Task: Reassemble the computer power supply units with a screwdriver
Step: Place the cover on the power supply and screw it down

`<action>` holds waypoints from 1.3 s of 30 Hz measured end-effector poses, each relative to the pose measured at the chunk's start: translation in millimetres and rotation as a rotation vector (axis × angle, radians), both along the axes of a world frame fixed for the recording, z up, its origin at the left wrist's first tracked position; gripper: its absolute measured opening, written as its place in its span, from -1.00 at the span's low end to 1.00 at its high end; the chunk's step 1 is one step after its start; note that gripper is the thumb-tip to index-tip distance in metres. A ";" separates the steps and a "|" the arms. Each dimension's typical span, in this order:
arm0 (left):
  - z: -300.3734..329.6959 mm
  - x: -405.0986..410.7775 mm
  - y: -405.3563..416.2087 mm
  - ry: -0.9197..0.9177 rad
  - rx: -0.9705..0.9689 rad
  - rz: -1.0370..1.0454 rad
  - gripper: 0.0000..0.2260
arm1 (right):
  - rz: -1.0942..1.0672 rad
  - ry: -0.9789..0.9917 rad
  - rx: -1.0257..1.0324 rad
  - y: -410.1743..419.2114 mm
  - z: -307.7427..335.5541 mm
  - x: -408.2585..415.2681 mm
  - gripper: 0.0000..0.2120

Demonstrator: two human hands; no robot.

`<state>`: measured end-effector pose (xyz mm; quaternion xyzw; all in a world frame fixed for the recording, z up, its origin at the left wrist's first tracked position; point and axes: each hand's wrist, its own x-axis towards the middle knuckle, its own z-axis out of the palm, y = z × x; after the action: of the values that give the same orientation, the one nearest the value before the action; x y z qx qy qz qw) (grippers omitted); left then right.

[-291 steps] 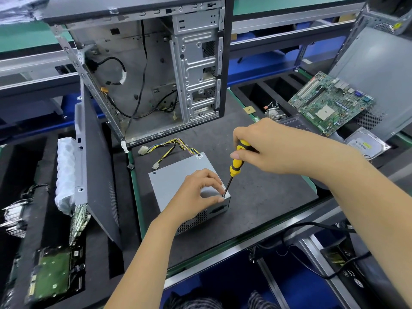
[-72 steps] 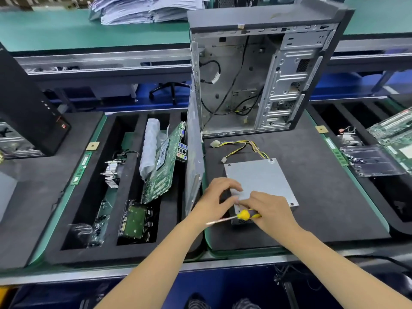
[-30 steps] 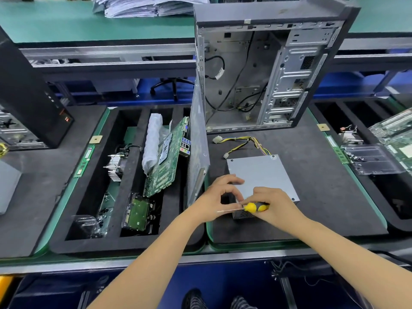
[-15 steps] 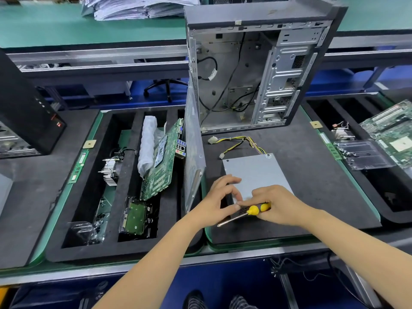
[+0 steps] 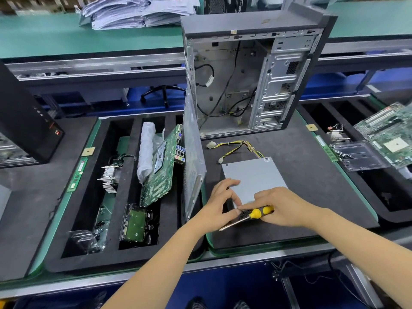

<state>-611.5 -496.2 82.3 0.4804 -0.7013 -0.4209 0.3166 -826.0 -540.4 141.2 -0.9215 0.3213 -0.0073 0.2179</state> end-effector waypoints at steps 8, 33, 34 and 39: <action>-5.1 2.1 -1.0 0.032 -0.011 0.000 -0.94 | -0.177 -0.050 0.046 -18.1 27.3 -6.6 -0.88; 0.4 2.7 1.2 0.080 0.038 -0.003 -0.90 | 0.033 0.525 -0.376 -14.4 104.0 36.9 -0.81; 0.3 2.7 1.1 0.079 0.040 -0.004 -0.90 | 0.034 0.524 -0.387 -13.5 104.2 37.4 -0.81; 0.7 2.9 1.2 0.067 0.034 -0.006 -0.91 | 0.025 0.525 -0.415 -11.2 109.2 36.2 -0.79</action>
<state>-608.6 -495.0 83.1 0.4693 -0.6843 -0.4496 0.3306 -789.8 -551.5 250.4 -0.9204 0.3471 0.1679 -0.0646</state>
